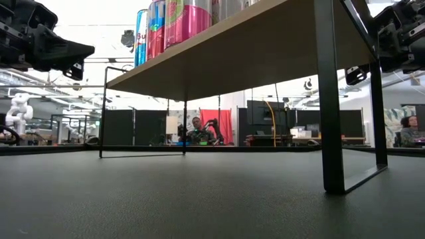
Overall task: Place canned beverage on shelf
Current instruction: Return to Home Position
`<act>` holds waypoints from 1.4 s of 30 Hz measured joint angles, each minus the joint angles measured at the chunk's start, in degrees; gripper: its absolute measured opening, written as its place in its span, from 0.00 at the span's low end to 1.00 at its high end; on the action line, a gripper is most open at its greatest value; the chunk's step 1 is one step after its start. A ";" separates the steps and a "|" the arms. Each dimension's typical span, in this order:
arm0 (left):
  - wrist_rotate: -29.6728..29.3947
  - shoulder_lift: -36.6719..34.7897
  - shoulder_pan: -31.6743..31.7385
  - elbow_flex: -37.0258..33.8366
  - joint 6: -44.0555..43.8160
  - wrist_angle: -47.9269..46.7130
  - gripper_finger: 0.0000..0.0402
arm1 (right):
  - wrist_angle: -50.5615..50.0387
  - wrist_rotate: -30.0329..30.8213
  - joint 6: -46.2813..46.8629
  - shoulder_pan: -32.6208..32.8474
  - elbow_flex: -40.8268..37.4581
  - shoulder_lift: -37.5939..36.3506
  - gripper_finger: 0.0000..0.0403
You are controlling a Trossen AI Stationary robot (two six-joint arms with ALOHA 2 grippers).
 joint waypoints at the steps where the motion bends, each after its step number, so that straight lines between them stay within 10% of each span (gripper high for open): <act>1: -0.01 0.00 0.00 0.00 -0.02 -0.25 0.00 | 0.00 0.00 -0.01 0.00 -0.01 0.00 0.00; 30: -0.13 0.00 0.00 0.00 0.02 -0.34 0.00 | 0.00 0.04 0.01 0.00 -0.01 0.00 0.00; 42: -0.15 0.00 0.00 0.02 0.04 -0.37 0.00 | -0.26 10.23 0.00 0.02 -0.02 -0.02 0.00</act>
